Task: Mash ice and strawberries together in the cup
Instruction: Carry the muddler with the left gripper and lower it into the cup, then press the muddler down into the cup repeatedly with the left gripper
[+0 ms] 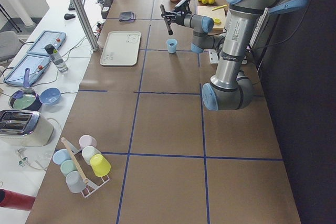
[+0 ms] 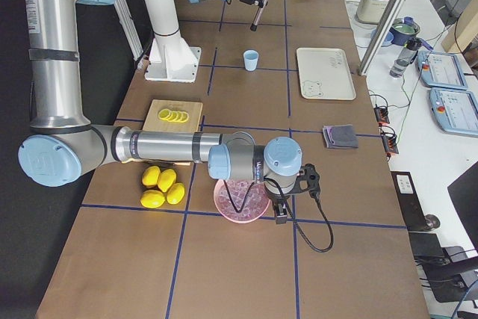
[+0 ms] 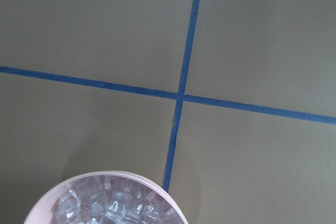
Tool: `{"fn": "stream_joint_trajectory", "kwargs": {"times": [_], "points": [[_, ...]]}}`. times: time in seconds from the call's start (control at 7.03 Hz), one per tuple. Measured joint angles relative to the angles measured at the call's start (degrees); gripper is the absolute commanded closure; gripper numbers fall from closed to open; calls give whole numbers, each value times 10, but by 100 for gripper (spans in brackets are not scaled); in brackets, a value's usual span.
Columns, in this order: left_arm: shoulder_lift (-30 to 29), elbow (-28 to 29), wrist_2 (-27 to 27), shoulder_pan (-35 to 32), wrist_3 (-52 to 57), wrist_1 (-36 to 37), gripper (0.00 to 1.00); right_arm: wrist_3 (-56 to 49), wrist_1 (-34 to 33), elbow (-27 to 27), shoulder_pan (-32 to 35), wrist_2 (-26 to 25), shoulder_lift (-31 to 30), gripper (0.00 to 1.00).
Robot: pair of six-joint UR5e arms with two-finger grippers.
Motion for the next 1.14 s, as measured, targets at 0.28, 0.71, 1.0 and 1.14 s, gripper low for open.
{"fn": "stream_joint_trajectory", "kwargs": {"times": [0.28, 0.71, 1.0, 1.14], "points": [[-24, 51, 14, 10, 1, -48, 100, -1, 0, 0, 0, 1, -6, 0], [-54, 139, 27, 13, 2, -156, 100, -1, 7, 1, 0, 1, -7, 0], [-62, 161, 33, 13, 2, -166, 100, -1, 8, 2, 0, 1, -7, 0], [-64, 166, 40, 18, 5, -167, 100, -1, 8, 2, 0, 1, -7, 0]]}}
